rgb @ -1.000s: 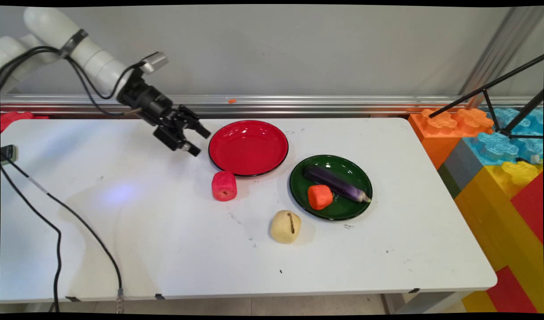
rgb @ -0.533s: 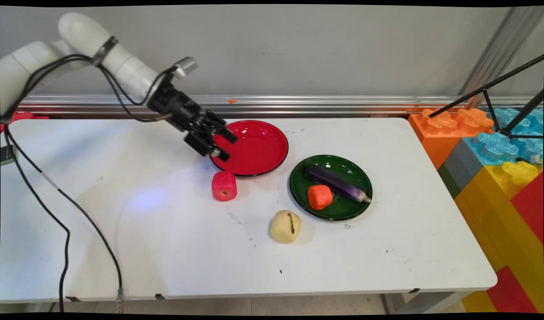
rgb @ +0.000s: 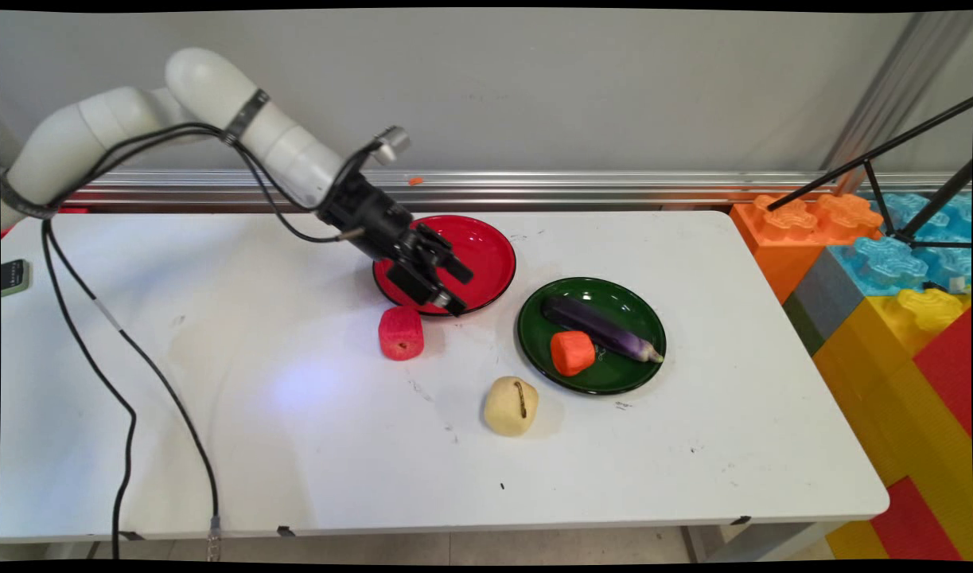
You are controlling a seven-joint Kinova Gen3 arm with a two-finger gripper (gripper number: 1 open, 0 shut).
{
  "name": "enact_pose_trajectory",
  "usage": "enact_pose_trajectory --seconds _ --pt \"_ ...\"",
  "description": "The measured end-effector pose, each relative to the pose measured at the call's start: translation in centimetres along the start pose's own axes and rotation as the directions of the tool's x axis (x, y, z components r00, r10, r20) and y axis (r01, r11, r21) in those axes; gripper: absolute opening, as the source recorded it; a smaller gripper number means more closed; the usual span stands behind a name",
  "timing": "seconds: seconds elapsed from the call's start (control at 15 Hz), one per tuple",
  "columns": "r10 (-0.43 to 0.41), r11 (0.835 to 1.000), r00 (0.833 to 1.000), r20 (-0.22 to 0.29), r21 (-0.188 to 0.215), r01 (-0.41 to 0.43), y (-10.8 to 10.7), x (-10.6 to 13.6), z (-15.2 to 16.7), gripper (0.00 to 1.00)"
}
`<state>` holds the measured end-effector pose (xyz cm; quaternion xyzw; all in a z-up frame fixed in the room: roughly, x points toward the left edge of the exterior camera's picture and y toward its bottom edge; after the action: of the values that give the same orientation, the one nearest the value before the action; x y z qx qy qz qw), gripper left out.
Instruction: Pick up the mandarin from the green plate
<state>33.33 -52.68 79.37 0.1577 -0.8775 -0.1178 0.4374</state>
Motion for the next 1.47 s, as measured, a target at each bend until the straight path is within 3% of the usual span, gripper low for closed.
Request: enact_pose_trajectory --seconds 0.67,1.47 --pt "-0.070 0.998 0.997 0.011 -0.007 0.070 0.7 1.8 7.1 1.00" --pt "-0.076 0.996 0.997 0.008 0.053 0.075 -2.4 3.4 13.1 1.00"
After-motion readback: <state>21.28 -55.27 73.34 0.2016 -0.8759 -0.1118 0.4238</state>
